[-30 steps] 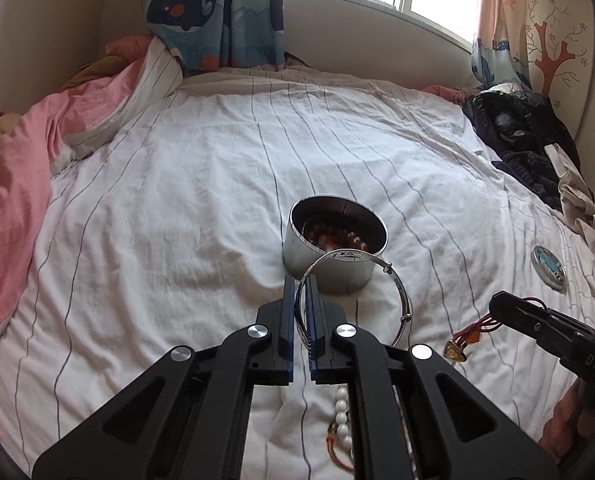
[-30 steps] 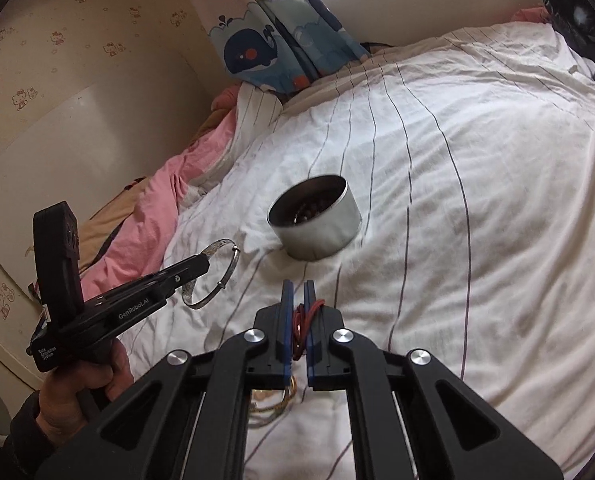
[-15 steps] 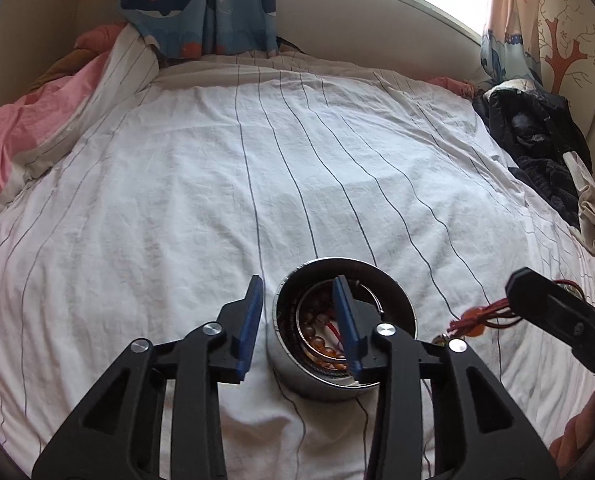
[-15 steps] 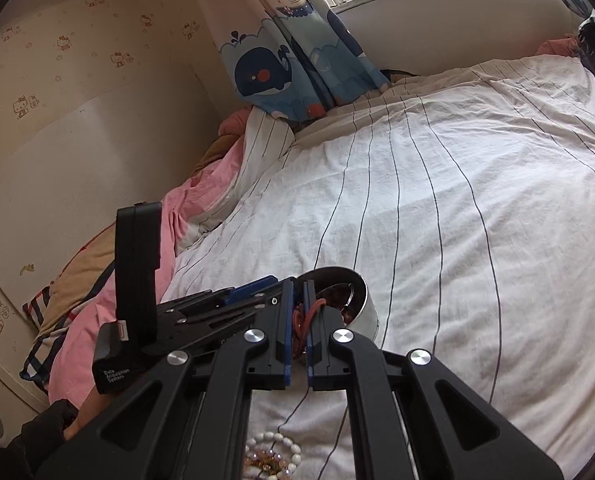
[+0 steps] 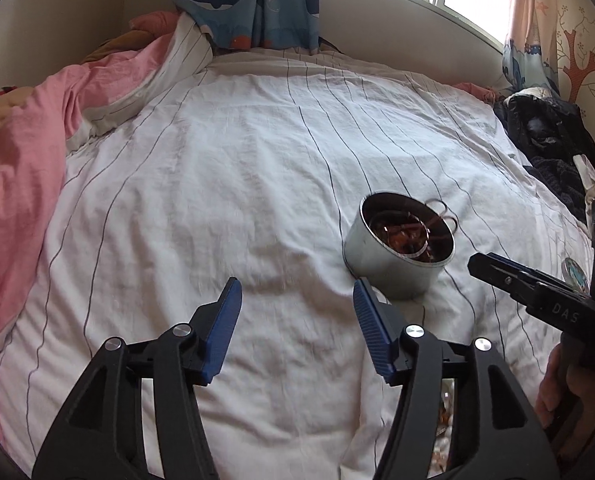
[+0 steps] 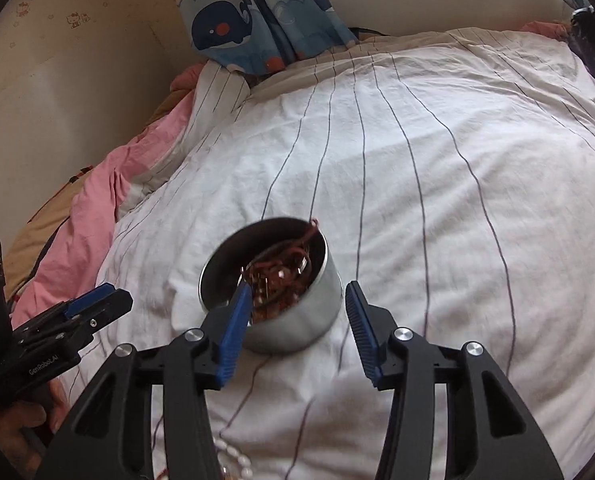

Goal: Organize jewelry
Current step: 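Carry both bracelets over the silver tin and open both tools, then move both tools back to the pink and white bead bracelets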

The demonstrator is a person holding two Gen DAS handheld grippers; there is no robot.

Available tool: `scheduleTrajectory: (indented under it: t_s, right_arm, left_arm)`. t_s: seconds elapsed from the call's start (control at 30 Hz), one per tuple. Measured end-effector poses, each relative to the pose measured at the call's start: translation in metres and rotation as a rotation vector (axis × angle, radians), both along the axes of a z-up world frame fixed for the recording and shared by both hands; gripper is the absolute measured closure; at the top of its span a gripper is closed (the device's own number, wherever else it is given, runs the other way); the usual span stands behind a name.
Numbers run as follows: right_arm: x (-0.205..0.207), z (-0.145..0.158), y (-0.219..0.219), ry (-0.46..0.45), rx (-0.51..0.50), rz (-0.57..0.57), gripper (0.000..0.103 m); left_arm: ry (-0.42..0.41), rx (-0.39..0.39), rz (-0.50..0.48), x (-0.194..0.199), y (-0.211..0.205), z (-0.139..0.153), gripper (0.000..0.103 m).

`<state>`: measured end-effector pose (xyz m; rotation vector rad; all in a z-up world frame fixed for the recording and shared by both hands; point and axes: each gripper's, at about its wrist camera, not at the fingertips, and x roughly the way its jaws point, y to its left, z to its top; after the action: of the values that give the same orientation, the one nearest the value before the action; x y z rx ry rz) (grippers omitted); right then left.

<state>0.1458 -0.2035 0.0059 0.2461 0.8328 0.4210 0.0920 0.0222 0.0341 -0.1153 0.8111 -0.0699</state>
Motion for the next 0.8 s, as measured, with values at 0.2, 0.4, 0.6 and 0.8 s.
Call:
scheduleTrajectory:
  t_s: [0.2,0.4,0.6,0.8]
  right_arm:
    - [-0.061,0.004,-0.019,-0.015,-0.053,-0.006,0.049]
    - [-0.018,0.020,-0.010,-0.026,-0.025,-0.009,0.047]
    - [0.021,0.026,0.036,-0.133,-0.149,0.055,0.059]
    - [0.059,-0.012,0.059,0.077,-0.149,0.097,0.076]
  left_arm:
    - [0.039,-0.019,-0.003,-0.044,-0.016,-0.017,0.037]
    - [0.047,-0.055,0.014,-0.052,-0.016,-0.028,0.031]
    - [0.050,-0.086,0.019,-0.045,-0.012,-0.028,0.030]
    - [0.025,-0.098,0.014,-0.045,-0.013,-0.020,0.026]
